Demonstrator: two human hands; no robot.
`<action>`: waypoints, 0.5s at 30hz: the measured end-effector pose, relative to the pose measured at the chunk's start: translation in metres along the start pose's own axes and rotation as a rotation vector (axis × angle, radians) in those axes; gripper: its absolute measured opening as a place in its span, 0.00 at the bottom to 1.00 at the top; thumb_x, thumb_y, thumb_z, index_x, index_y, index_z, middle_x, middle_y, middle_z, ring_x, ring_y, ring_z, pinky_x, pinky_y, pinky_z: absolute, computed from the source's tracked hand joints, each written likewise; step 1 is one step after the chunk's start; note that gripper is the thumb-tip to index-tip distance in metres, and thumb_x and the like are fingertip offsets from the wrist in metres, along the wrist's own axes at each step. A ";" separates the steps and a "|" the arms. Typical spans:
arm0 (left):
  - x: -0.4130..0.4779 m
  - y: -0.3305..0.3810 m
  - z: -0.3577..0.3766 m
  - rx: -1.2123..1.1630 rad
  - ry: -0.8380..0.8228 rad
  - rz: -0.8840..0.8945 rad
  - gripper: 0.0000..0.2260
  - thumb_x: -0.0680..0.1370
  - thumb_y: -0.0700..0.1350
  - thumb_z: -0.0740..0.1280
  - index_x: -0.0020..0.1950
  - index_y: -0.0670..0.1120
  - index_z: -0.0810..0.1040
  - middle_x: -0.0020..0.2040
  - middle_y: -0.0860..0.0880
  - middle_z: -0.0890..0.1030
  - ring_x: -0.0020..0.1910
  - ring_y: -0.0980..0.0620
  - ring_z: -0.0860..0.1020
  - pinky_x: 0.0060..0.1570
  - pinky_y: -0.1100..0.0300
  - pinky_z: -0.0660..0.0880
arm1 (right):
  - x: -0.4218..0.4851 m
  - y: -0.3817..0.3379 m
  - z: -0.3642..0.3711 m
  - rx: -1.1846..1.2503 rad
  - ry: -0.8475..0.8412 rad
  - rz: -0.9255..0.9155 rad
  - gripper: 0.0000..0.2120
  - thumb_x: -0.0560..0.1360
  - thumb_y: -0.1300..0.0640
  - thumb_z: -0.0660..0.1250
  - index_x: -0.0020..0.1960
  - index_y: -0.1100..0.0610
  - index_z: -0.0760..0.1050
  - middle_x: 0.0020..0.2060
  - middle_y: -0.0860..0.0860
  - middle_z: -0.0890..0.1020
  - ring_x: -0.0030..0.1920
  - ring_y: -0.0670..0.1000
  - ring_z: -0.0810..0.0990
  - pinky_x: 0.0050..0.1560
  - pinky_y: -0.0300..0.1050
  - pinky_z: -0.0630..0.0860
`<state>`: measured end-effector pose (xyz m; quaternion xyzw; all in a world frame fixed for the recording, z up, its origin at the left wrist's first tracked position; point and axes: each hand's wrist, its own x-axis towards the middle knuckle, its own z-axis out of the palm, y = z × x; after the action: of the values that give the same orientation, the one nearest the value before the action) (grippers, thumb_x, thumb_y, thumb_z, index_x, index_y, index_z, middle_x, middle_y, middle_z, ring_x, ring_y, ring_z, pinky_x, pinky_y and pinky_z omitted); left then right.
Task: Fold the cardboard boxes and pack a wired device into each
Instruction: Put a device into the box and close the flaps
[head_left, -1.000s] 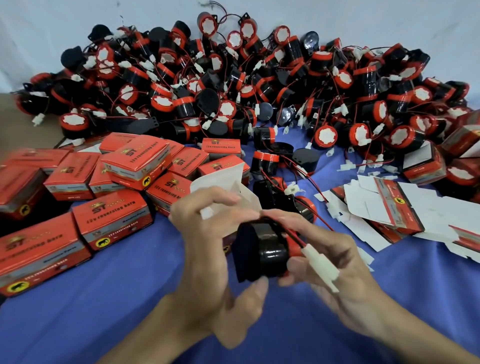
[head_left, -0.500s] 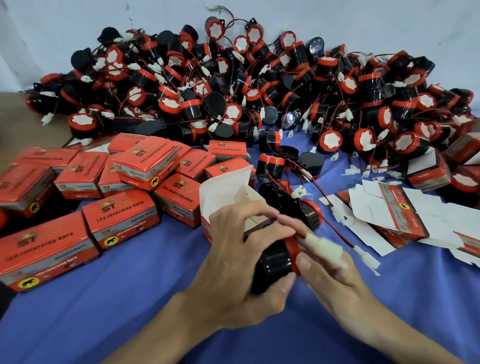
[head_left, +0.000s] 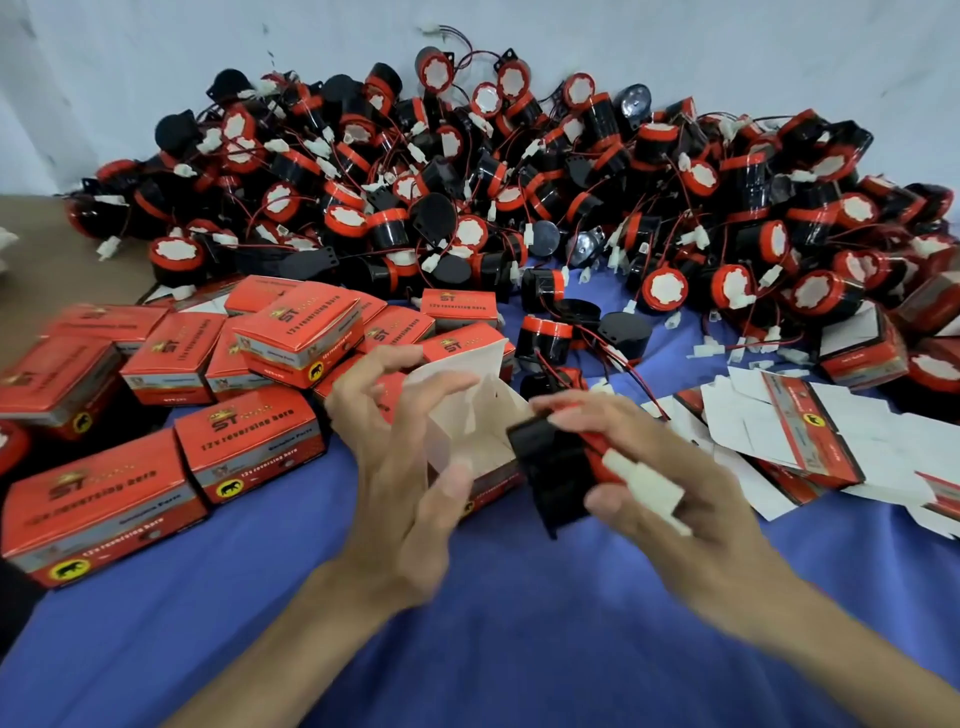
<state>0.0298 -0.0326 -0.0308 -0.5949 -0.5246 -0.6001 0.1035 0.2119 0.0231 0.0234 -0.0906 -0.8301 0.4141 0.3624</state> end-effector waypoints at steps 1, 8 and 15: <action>0.002 -0.006 -0.002 0.129 -0.035 -0.060 0.17 0.79 0.59 0.55 0.61 0.51 0.71 0.66 0.50 0.60 0.69 0.49 0.60 0.68 0.51 0.59 | 0.011 -0.004 -0.006 -0.058 -0.049 -0.017 0.14 0.77 0.53 0.62 0.62 0.49 0.75 0.61 0.47 0.77 0.64 0.45 0.74 0.61 0.34 0.68; 0.001 -0.014 -0.002 0.166 -0.191 -0.225 0.19 0.71 0.50 0.61 0.61 0.46 0.73 0.52 0.55 0.73 0.51 0.71 0.71 0.48 0.79 0.65 | 0.079 0.002 0.006 -0.382 -0.352 -0.154 0.17 0.78 0.70 0.61 0.66 0.62 0.72 0.62 0.55 0.75 0.66 0.51 0.71 0.67 0.45 0.67; 0.002 -0.018 -0.008 0.055 -0.144 -0.282 0.08 0.69 0.45 0.55 0.48 0.51 0.63 0.42 0.57 0.71 0.42 0.58 0.72 0.37 0.62 0.67 | 0.077 0.023 -0.004 -0.635 -0.354 -0.164 0.22 0.74 0.69 0.65 0.64 0.51 0.74 0.61 0.58 0.68 0.53 0.50 0.75 0.51 0.43 0.75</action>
<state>0.0106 -0.0295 -0.0362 -0.5539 -0.6254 -0.5497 -0.0033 0.1559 0.0747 0.0478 -0.0587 -0.9715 0.1145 0.1992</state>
